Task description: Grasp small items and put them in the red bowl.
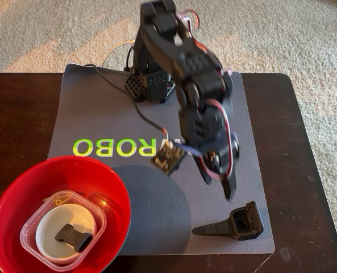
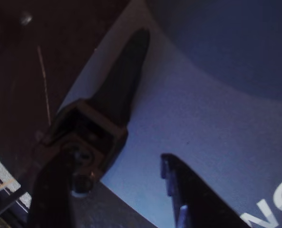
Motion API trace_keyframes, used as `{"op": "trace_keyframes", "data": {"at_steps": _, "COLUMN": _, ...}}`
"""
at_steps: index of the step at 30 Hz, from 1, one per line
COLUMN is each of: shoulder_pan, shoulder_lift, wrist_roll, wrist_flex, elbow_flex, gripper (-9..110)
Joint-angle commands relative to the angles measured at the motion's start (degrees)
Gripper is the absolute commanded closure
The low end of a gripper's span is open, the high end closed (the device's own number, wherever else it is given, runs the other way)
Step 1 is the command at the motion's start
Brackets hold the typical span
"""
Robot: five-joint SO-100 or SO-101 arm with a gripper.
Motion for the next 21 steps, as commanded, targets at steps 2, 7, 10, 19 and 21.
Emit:
{"op": "trace_keyframes", "data": {"at_steps": 2, "shoulder_pan": -7.1, "shoulder_lift": -7.9, "wrist_roll": -0.5, "wrist_flex": -0.9, "elbow_flex": -10.8, "gripper": 79}}
{"op": "trace_keyframes", "data": {"at_steps": 7, "shoulder_pan": -13.0, "shoulder_lift": -13.5, "wrist_roll": 10.5, "wrist_flex": 1.1, "elbow_flex": -22.3, "gripper": 79}}
{"op": "trace_keyframes", "data": {"at_steps": 10, "shoulder_pan": -14.3, "shoulder_lift": -12.9, "wrist_roll": 19.2, "wrist_flex": 2.3, "elbow_flex": -23.8, "gripper": 78}}
{"op": "trace_keyframes", "data": {"at_steps": 19, "shoulder_pan": -7.4, "shoulder_lift": -18.8, "wrist_roll": 28.7, "wrist_flex": 9.8, "elbow_flex": -39.8, "gripper": 77}}
{"op": "trace_keyframes", "data": {"at_steps": 21, "shoulder_pan": -5.7, "shoulder_lift": -25.4, "wrist_roll": 28.7, "wrist_flex": 13.7, "elbow_flex": -49.4, "gripper": 76}}
